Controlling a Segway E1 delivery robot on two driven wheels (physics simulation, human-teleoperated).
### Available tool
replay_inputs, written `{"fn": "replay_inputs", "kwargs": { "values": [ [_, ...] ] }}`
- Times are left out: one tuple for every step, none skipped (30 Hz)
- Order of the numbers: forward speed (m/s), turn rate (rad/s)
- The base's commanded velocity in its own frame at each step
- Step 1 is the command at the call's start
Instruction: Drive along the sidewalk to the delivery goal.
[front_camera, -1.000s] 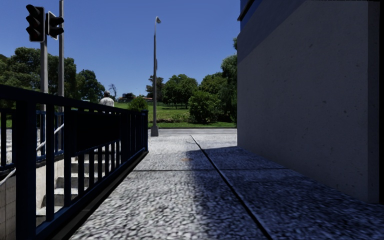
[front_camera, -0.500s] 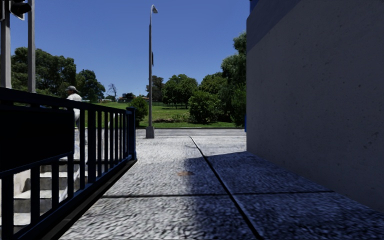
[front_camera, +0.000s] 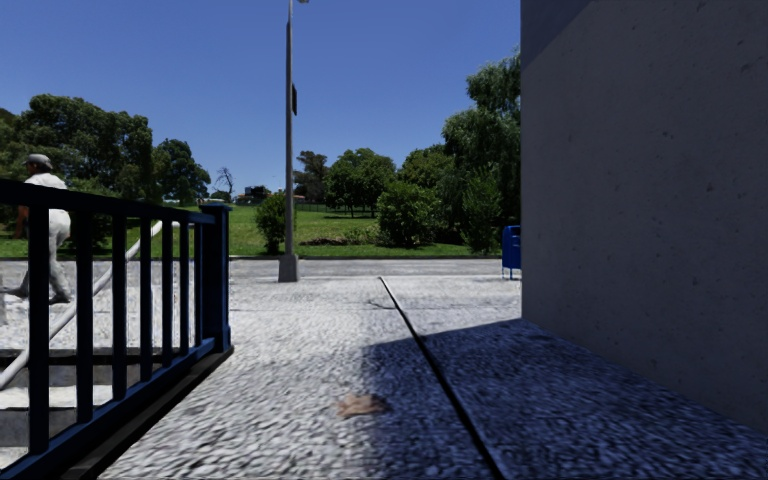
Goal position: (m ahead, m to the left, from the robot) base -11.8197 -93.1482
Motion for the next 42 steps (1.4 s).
{"fn": "replay_inputs", "kwargs": {
  "values": [
    [2.00,0.00],
    [2.00,0.00],
    [2.00,0.00],
    [2.00,0.00],
    [2.00,0.00],
    [2.00,0.00],
    [2.00,0.00],
    [2.00,0.00],
    [2.00,0.00],
    [2.00,0.00],
    [2.00,0.00],
    [2.00,0.00],
    [2.00,0.00],
    [2.00,0.00],
    [2.00,0.00],
    [2.00,0.00],
    [2.00,0.00],
    [2.00,0.00],
    [2.00,0.00],
    [2.00,0.00],
    [2.00,0.00],
    [2.00,0.00],
    [2.00,0.00],
    [2.00,0.00],
    [2.00,0.00],
    [2.00,0.00],
    [2.00,0.00],
    [2.00,0.00],
    [2.00,0.00],
    [2.00,0.00],
    [2.00,0.00],
    [2.00,0.00],
    [2.00,0.00],
    [2.00,0.00],
    [2.00,0.00],
    [2.00,0.00],
    [2.00,0.00],
    [2.00,0.00],
    [2.00,0.00],
    [2.00,0.00],
    [2.00,0.00],
    [2.00,0.00]
  ]
}}
